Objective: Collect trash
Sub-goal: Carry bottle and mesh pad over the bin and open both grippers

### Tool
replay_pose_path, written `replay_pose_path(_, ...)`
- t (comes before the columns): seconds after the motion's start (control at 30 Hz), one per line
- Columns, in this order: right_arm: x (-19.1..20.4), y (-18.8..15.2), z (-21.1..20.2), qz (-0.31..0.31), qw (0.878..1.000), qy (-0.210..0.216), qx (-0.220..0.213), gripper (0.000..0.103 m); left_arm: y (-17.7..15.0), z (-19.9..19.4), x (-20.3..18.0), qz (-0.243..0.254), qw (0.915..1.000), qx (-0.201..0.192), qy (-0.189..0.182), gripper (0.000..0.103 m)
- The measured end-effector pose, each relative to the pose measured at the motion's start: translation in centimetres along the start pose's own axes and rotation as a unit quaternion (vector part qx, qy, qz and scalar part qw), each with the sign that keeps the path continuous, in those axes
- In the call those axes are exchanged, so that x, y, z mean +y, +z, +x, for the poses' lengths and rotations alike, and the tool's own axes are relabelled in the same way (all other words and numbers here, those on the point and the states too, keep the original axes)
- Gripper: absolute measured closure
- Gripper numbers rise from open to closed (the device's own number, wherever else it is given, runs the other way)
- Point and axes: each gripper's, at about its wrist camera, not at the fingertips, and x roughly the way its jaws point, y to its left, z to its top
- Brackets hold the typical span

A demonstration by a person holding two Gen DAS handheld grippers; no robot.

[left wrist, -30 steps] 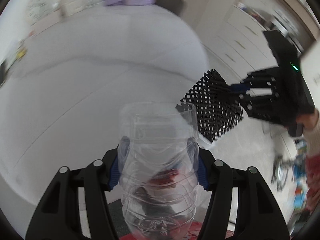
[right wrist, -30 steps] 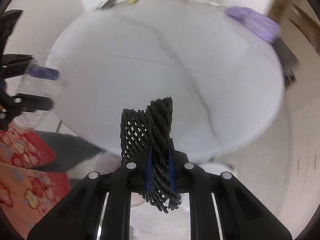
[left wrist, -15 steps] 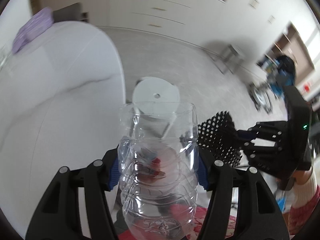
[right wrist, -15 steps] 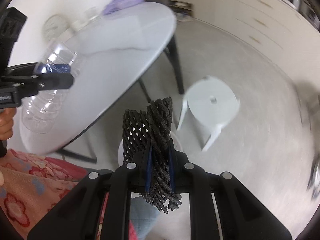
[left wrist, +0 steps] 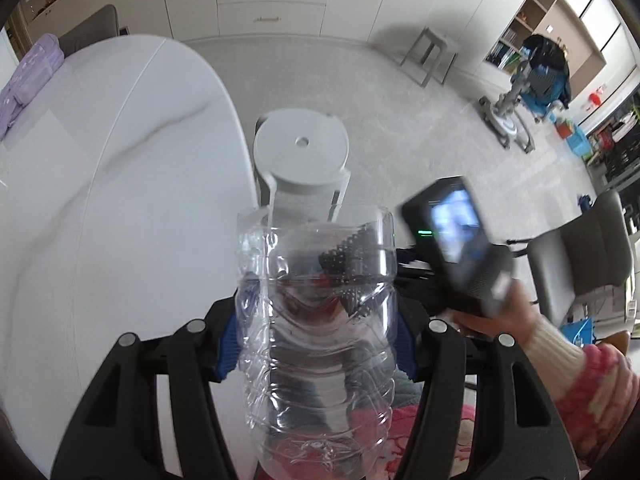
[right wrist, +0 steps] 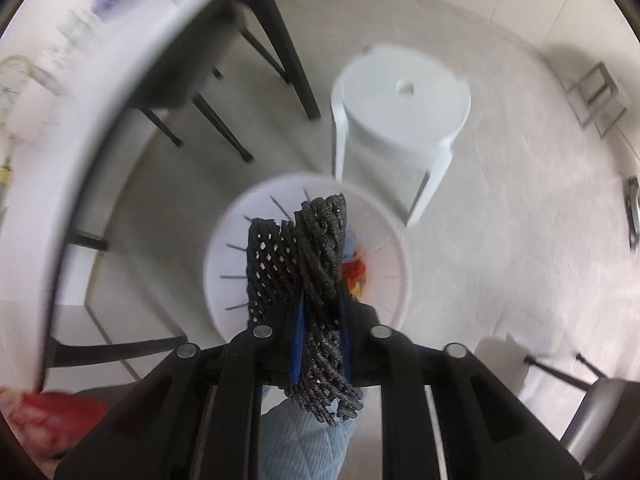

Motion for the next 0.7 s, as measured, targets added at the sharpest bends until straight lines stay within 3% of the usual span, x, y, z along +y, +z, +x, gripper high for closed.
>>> replay_pose_path(0.07, -0.1, -0.5, 2.6, 0.017, 0.999, 0.01, 0.031, 0.059, -0.2, 0.5, -0.1, 0.003, 0.9999, 0.008, 0.006, 0.045)
replay_pose_path(0.13, -0.3, -0.8, 3.0, 0.029, 0.999, 0.024, 0.036, 0.047, -0.3, 0.8, -0.3, 0.005, 0.9999, 0.011, 0.011, 0.045)
replay_pose_path(0.2, -0.8, -0.7, 1.7, 0.036, 0.999, 0.032, 0.026, 0.027, -0.1, 1.2, -1.0, 0.004, 0.9998, 0.015, 0.01, 0.045)
replay_pose_path(0.27, -1.8, -0.9, -1.2, 0.034, 0.999, 0.035, 0.0, 0.02, 0.2, 1.7, -1.8, 0.004, 0.9998, 0.018, 0.006, 0.045)
replay_pose_path(0.47, -7.0, -1.0, -9.7, 0.043, 0.997, -0.033, -0.06, 0.01, 0.9, 7.1, -5.1, 0.008, 0.9983, 0.058, 0.007, 0.045)
replay_pose_path(0.57, -9.2, -1.1, -12.4, 0.05, 0.995, -0.031, -0.082, 0.009, 0.7, 11.8, -6.2, 0.001, 0.9956, 0.094, 0.01, 0.045)
replay_pose_path(0.7, -11.6, -0.8, -14.1, 0.03, 0.995, -0.027, -0.096, 0.008, 0.3, 17.5, -6.6, -0.016, 0.9939, 0.109, 0.011, 0.045)
